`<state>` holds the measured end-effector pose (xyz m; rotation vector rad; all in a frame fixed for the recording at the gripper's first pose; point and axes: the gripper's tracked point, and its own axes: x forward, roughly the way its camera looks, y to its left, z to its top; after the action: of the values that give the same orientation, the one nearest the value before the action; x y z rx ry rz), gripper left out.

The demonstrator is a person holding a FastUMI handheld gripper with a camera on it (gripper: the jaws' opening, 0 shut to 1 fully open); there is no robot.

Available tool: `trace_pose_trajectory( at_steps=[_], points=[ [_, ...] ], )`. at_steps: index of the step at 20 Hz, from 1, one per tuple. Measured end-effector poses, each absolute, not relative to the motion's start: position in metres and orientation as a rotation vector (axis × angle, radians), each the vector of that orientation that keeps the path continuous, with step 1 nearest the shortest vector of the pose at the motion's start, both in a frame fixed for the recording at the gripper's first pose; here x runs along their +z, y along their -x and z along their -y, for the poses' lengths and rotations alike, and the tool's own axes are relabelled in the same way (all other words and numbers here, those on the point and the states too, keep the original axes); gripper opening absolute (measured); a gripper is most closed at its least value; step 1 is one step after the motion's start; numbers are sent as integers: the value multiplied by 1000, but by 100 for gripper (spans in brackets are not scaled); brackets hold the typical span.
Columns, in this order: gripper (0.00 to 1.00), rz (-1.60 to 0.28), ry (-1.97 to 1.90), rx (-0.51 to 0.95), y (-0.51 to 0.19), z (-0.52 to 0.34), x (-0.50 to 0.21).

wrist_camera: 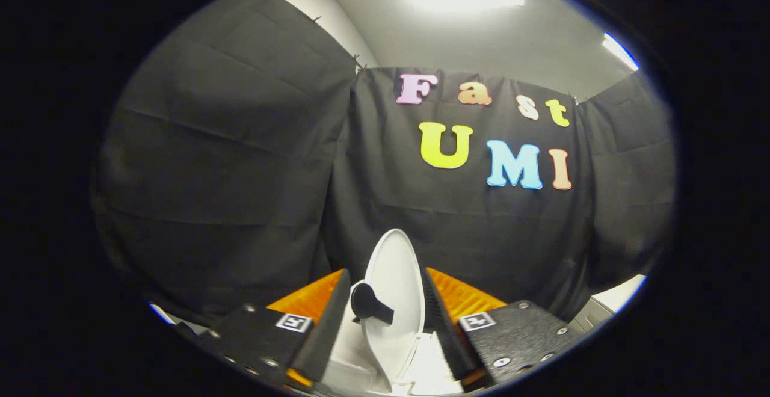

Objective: Open the toilet lid.

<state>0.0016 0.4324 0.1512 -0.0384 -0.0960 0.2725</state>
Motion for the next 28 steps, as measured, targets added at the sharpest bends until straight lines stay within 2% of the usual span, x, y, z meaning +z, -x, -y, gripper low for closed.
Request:
trace_pose_trajectory(
  at_steps=[1,2,7,18,22,28],
  points=[
    [88,99,10,298,-2,-427,153],
    [95,89,-18,315,2,-418,151],
    [95,75,-23,276,9,-339,158],
    [95,27,19,-1,-3,-111,115],
    [95,-20,47,-54,2,-60,91],
    [95,59,24,-92,17,-13,112]
  ],
)
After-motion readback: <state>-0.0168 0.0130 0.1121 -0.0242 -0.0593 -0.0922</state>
